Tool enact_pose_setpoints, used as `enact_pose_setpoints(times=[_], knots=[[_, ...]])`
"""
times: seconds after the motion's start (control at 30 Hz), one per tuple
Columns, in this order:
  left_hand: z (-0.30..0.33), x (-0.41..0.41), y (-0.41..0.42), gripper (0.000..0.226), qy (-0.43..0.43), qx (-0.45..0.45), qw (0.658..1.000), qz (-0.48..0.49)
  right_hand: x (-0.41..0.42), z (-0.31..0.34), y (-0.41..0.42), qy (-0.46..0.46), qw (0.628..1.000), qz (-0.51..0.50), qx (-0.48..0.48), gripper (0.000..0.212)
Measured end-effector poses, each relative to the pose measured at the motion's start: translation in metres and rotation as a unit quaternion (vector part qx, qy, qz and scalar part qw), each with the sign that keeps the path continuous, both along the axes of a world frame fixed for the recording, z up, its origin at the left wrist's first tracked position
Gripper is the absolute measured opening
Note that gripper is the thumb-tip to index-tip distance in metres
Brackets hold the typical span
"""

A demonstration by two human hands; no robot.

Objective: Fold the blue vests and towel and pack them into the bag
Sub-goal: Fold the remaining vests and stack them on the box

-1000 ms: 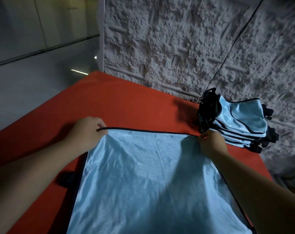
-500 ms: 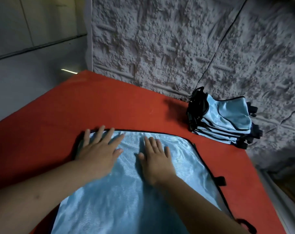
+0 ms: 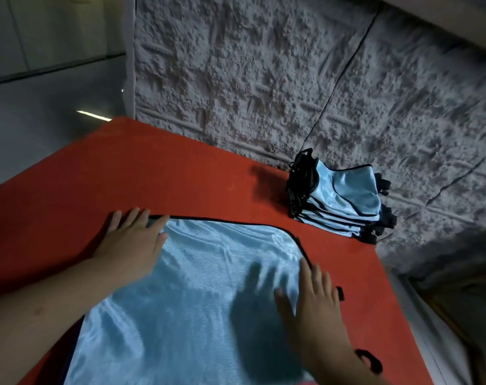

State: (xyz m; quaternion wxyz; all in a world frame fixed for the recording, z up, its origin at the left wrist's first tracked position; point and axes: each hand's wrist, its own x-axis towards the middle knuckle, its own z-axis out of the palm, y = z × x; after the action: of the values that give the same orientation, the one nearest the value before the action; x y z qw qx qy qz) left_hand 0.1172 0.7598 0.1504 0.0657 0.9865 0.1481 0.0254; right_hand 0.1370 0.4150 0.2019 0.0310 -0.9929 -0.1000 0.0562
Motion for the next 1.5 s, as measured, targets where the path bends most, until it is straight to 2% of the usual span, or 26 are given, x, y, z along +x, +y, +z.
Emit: enact_pose_setpoints(times=[0.07,0.1,0.17,0.23,0.27,0.33,0.5,0.6,0.67,0.73,0.8,0.87,0.9,0.93,1.03,1.1,1.17,1.23,1.33,1.5], knots=[[-0.001,0.001,0.009,0.053,-0.036,0.015,0.999,0.0,-0.045,-0.012,-0.008,-0.001,0.993,-0.111,-0.041,0.097],[-0.001,0.002,0.013,0.054,-0.049,0.017,0.999,0.0,-0.058,-0.017,-0.011,0.012,0.991,-0.132,-0.018,0.096],[0.0,0.0,0.023,0.051,-0.07,0.017,0.997,-0.008,-0.064,-0.047,-0.025,-0.002,0.99,-0.139,0.014,0.089],[0.003,-0.003,0.032,0.036,-0.081,0.015,0.996,-0.018,-0.061,-0.052,-0.027,0.035,0.985,-0.165,0.029,0.081],[0.007,-0.005,0.036,0.029,-0.079,0.014,0.997,-0.016,-0.053,-0.049,-0.025,0.039,0.985,-0.169,0.004,0.076],[0.014,-0.013,0.043,0.025,-0.058,0.014,0.998,-0.007,-0.033,-0.047,-0.025,0.063,0.992,-0.111,-0.017,0.067],[0.028,-0.053,0.066,0.019,-0.006,-0.026,0.996,0.08,0.046,-0.037,0.013,0.051,0.997,0.023,0.046,0.069],[0.039,-0.079,0.082,0.016,0.026,-0.04,0.991,0.121,0.106,-0.032,0.052,0.054,0.991,0.123,0.013,0.069],[0.046,-0.095,0.087,0.026,0.057,-0.057,0.986,0.145,0.142,-0.025,0.078,0.017,0.983,0.182,-0.018,0.068],[0.051,-0.103,0.088,0.033,0.081,-0.081,0.981,0.157,0.156,-0.016,0.103,-0.015,0.981,0.183,-0.064,0.069],[0.056,-0.106,0.087,0.034,0.104,-0.094,0.975,0.173,0.134,-0.007,0.122,-0.058,0.988,0.132,-0.051,0.066],[0.058,-0.105,0.085,0.034,0.123,-0.106,0.971,0.177,0.083,0.005,0.128,-0.094,0.993,0.069,0.022,0.043],[0.058,-0.105,0.084,0.034,0.125,-0.118,0.968,0.182,0.052,0.01,0.124,-0.074,0.994,0.042,0.064,0.032],[0.06,-0.104,0.084,0.034,0.127,-0.132,0.965,0.185,0.022,0.014,0.118,-0.028,0.995,0.012,0.095,0.03],[0.066,-0.108,0.079,0.036,0.13,-0.197,0.949,0.21,-0.067,0.024,0.087,0.144,0.982,-0.068,0.1,0.053],[0.068,-0.11,0.075,0.037,0.115,-0.232,0.94,0.223,-0.11,0.027,0.077,0.189,0.971,-0.102,0.104,0.067],[0.069,-0.111,0.074,0.026,0.08,-0.276,0.929,0.234,-0.144,0.032,0.082,0.213,0.955,-0.129,0.161,0.072],[0.071,-0.115,0.07,0.014,0.05,-0.355,0.899,0.253,-0.161,0.028,0.092,0.234,0.934,-0.161,0.217,0.07],[0.073,-0.124,0.068,0.018,0.033,-0.428,0.864,0.263,-0.17,0.012,0.106,0.235,0.916,-0.172,0.276,0.05],[0.082,-0.14,0.062,0.031,-0.007,-0.494,0.832,0.253,-0.17,0.004,0.108,0.186,0.928,-0.161,0.28,0.036]])
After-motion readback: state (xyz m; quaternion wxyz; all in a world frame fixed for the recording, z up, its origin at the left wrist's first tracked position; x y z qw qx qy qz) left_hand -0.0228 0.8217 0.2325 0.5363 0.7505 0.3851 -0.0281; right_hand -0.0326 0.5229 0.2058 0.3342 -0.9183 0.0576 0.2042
